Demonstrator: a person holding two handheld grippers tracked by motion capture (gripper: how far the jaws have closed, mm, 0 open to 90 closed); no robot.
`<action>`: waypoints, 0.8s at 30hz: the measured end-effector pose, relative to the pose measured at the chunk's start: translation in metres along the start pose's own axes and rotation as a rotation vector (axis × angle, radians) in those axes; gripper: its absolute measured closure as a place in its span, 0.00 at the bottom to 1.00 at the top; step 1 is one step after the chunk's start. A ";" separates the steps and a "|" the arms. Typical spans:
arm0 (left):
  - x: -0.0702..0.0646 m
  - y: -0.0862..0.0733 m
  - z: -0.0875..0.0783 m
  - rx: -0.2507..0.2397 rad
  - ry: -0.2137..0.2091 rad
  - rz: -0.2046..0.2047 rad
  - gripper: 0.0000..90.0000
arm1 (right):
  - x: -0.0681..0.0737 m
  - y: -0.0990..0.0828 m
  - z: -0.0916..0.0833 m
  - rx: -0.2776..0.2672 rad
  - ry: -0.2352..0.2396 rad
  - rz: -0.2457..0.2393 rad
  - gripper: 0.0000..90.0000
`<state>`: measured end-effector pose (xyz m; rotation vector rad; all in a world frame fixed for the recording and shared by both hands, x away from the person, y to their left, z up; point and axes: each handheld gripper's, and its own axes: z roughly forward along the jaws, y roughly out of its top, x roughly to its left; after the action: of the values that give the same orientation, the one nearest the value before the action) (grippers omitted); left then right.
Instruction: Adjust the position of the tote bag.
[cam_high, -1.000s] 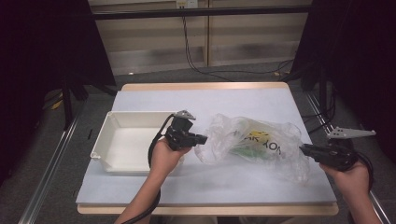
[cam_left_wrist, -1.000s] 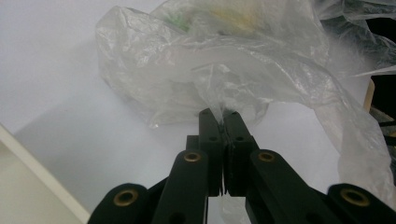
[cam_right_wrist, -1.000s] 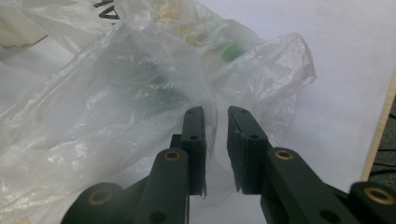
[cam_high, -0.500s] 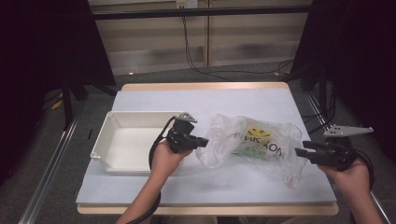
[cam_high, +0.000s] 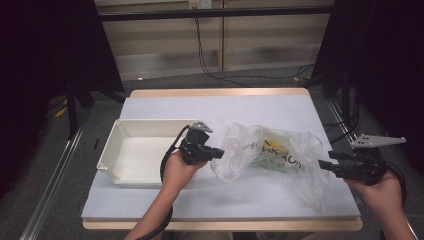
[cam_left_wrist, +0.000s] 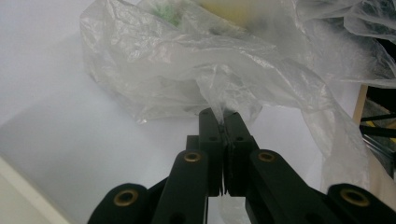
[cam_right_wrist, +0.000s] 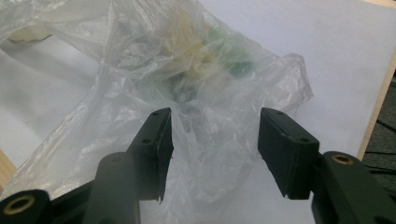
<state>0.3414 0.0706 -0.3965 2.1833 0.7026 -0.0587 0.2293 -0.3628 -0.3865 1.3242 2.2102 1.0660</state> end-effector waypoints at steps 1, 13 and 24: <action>0.000 0.000 0.001 -0.004 -0.003 -0.002 0.98 | 0.001 0.001 0.000 -0.001 0.007 -0.001 0.50; -0.001 -0.003 0.000 0.004 0.002 0.002 0.98 | 0.020 0.029 0.011 -0.027 0.055 -0.034 0.49; 0.002 -0.007 0.000 -0.001 -0.009 -0.004 0.98 | 0.039 0.050 0.047 0.011 0.115 -0.073 0.51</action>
<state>0.3393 0.0749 -0.4017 2.1794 0.7018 -0.0702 0.2693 -0.2950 -0.3768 1.2044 2.3313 1.1300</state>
